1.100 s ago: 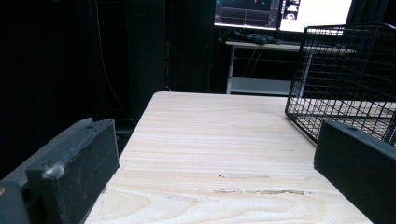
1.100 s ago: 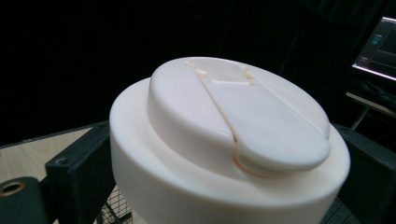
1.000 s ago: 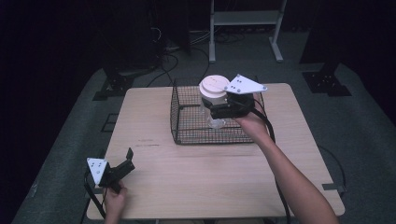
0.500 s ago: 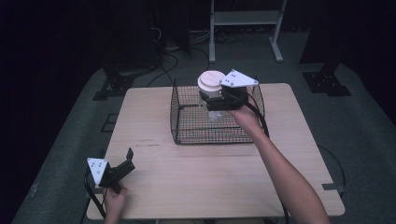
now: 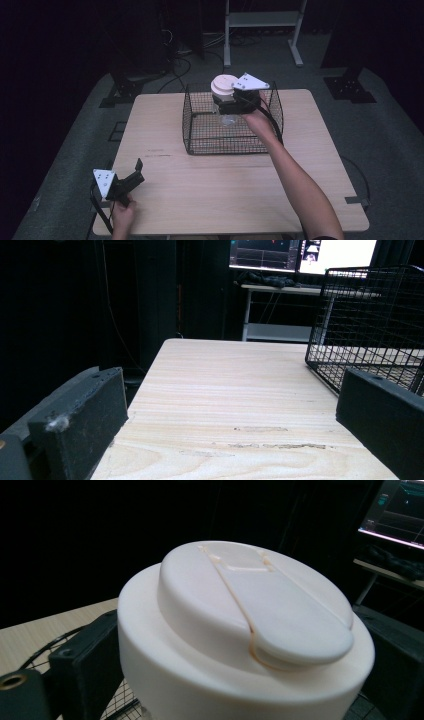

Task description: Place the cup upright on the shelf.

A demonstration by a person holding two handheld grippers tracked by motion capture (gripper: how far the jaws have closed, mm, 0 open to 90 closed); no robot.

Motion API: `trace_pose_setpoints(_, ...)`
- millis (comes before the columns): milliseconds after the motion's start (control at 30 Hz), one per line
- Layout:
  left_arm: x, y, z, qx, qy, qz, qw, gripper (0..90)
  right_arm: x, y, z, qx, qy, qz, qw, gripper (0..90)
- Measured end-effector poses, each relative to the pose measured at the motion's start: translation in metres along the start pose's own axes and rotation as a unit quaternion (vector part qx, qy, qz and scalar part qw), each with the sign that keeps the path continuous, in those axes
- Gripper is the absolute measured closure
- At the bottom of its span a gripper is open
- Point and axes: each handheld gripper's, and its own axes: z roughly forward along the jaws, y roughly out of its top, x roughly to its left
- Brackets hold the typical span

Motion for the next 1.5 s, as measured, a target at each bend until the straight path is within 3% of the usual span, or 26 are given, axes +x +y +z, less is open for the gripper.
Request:
trace_pose_setpoints(600,0.0,0.0,0.0,-0.001,-0.001,0.0,1.0,0.0,-0.01,-0.033,0.033,0.017,-0.014,0.014,0.9997,4.2)
trace_pose_setpoints(833,0.0,0.0,0.0,-0.001,-0.002,-0.001,1.0,0.0,-0.01,-0.048,0.042,0.027,-0.009,0.019,0.9994,4.2)
trace_pose_setpoints(1500,0.0,0.0,0.0,-0.001,-0.003,-0.001,1.0,0.0,-0.009,-0.07,0.053,0.054,-0.002,0.014,0.9984,4.2)
